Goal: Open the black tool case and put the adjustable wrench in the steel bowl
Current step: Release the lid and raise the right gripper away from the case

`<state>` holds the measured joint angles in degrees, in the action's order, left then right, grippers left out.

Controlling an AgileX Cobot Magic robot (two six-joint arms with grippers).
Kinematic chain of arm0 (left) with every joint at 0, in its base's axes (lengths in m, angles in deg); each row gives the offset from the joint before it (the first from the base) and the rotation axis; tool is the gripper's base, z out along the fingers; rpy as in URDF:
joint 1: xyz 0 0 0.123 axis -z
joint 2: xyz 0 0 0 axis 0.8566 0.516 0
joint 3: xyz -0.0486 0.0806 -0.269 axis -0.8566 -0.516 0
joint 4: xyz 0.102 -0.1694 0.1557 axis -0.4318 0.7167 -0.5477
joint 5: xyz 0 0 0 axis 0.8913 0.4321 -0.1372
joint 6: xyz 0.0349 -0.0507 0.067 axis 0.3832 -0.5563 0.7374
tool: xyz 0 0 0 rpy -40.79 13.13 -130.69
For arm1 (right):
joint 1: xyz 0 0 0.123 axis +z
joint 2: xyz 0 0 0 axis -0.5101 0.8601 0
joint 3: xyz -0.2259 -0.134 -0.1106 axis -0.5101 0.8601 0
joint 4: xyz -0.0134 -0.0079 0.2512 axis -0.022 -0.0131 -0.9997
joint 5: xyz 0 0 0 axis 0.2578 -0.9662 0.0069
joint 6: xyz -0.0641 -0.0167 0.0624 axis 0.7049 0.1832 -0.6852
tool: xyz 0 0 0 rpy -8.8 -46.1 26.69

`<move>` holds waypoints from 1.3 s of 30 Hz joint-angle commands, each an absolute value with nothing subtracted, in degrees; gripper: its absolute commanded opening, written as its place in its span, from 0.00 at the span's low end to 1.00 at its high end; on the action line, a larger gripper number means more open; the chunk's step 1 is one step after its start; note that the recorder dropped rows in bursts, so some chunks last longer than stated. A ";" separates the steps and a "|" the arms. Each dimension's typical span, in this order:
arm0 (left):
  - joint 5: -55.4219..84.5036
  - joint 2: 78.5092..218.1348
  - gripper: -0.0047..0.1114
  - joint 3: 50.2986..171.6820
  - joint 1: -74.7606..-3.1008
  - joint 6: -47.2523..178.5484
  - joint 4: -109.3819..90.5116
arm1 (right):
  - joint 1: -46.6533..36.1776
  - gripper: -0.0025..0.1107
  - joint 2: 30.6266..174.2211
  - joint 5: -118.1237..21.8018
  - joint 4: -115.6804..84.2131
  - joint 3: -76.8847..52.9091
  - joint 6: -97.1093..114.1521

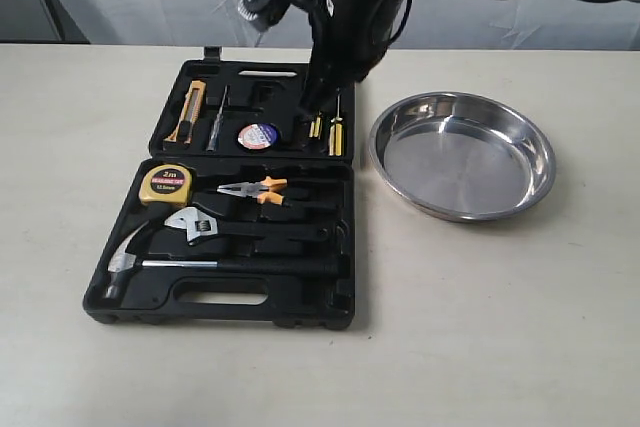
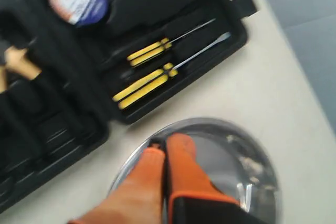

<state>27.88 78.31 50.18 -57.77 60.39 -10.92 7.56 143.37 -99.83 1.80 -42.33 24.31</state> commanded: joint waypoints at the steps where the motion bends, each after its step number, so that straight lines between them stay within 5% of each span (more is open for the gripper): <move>1: 27.83 78.51 0.04 50.30 -57.71 60.34 -11.12 | 7.79 0.02 144.29 -111.80 -13.22 -42.71 38.45; 17: 27.83 78.51 0.04 50.30 -57.71 60.34 -11.12 | 15.36 0.02 147.78 -117.36 -49.57 -42.79 70.00; 27: 27.83 78.51 0.04 50.30 -57.71 60.34 -11.12 | 18.00 0.02 150.38 -67.31 -56.18 -42.79 71.61; 39: 27.83 78.51 0.04 50.30 -57.71 60.34 -11.12 | 11.59 0.02 150.38 -51.22 -56.57 -42.79 66.58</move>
